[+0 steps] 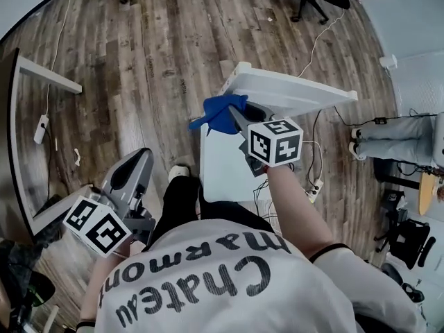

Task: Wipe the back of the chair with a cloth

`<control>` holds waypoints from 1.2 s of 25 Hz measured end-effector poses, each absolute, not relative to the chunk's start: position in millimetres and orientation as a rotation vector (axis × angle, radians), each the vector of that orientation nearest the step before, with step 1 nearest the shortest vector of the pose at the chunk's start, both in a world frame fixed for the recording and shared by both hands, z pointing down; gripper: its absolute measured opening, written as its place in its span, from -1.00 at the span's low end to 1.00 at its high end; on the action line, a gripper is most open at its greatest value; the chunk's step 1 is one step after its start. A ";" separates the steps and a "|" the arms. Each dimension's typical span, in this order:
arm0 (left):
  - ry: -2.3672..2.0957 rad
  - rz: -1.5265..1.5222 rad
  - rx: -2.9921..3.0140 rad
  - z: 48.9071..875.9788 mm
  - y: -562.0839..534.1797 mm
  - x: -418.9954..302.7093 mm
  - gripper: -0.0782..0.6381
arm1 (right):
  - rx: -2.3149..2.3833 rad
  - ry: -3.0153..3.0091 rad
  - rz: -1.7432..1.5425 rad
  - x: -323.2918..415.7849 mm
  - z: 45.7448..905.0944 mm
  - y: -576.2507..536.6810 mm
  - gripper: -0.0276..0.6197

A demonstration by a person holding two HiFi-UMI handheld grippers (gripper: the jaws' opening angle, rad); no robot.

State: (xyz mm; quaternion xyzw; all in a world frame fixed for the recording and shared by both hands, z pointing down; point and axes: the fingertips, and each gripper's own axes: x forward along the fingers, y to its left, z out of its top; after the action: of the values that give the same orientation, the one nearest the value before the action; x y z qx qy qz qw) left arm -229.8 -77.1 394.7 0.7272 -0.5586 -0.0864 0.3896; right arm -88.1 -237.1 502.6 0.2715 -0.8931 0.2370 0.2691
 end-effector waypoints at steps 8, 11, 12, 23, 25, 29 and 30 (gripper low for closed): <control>-1.472 -0.257 1.762 399.8 -71.4 -218.1 -0.76 | 0.784 -2.419 0.697 -66.8 497.4 -267.6 -0.65; -1.474 -0.251 1.773 396.5 -80.2 -201.6 -0.76 | 0.799 -2.416 0.699 -45.1 497.1 -274.7 -0.64; -1.473 -0.246 1.778 395.6 -83.4 -195.2 -0.76 | 0.807 -2.415 0.701 -36.9 497.2 -276.7 -0.64; -1.436 -0.158 1.838 390.3 -121.9 -113.9 -0.76 | 0.994 -2.392 0.749 83.5 497.7 -319.6 -0.64; -1.426 -0.141 1.848 390.3 -127.6 -103.1 -0.76 | 1.016 -2.380 0.737 102.4 499.3 -326.3 -0.64; -1.402 -0.113 1.862 390.7 -137.0 -85.6 -0.76 | 1.073 -2.362 0.737 134.4 501.1 -338.1 -0.64; -1.395 -0.109 1.865 390.8 -138.9 -81.3 -0.76 | 1.086 -2.357 0.739 140.9 501.5 -340.3 -0.64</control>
State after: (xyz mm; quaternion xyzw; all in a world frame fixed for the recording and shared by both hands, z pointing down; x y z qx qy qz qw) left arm -81.3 -138.9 390.8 0.7353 -0.5499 -0.0431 0.3938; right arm 140.9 -340.3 501.5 0.3926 -0.8522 0.2671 0.2198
